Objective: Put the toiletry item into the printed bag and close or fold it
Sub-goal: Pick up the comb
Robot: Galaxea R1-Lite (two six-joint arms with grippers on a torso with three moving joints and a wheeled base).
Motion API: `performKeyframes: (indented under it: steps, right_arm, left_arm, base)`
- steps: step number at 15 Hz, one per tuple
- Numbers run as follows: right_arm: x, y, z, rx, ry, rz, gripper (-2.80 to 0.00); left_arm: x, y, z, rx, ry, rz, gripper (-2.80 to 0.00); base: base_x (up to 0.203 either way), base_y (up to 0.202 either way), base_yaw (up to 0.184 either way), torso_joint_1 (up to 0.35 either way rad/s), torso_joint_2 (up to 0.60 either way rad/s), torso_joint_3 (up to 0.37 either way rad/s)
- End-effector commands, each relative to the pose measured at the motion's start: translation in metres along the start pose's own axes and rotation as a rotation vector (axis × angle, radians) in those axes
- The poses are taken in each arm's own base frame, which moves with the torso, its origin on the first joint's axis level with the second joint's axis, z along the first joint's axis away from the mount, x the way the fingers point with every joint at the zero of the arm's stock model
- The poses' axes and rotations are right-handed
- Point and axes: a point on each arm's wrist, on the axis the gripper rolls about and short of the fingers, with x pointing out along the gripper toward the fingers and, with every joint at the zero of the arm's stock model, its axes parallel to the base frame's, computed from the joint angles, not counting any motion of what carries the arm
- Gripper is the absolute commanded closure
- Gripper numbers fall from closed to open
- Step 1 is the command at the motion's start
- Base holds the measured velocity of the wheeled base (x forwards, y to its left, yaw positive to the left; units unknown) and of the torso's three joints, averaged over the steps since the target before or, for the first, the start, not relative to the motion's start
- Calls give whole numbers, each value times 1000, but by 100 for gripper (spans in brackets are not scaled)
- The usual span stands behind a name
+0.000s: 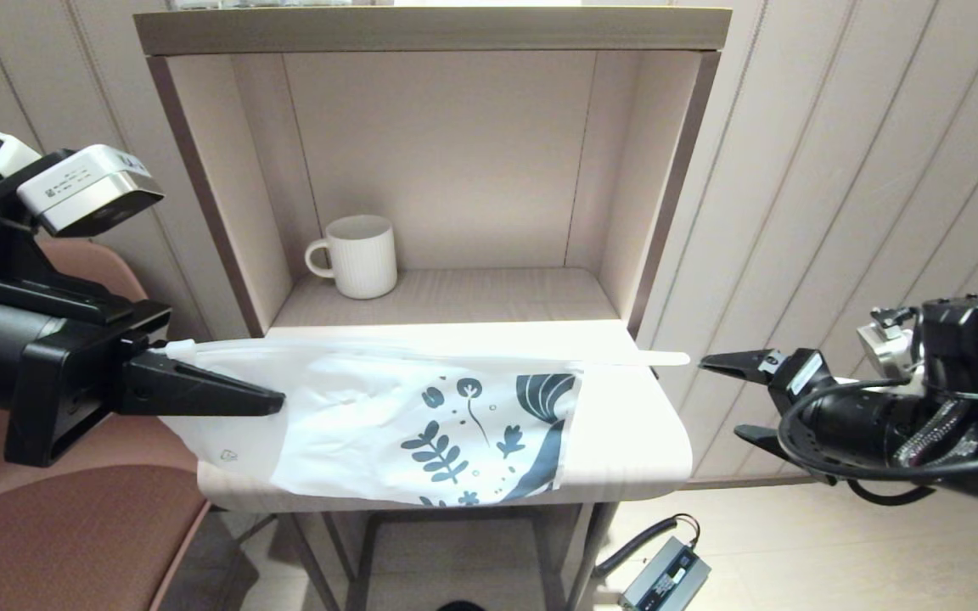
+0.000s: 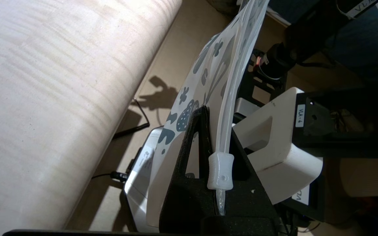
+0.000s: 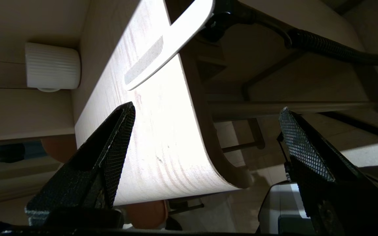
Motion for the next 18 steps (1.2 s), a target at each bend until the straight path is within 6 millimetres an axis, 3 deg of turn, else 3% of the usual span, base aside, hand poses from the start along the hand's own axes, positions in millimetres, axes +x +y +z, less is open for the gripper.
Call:
performKeyframes:
  steps: [1,11,18]
  right_arm:
    - [9,-3,0,8,17,-14,-280]
    - [37,5,13,11,21,-7,-280]
    - [61,1,23,24,16,-36,-280]
  left_arm:
    - [1,0,0,0,0,-8,0]
    - [2,2,-3,-8,2,-11,0]
    - [9,12,-7,6,-5,-9,0]
  base:
    - [0,0,0,0,0,0]
    - [0,0,0,0,0,0]
    - [0,0,0,0,0,0]
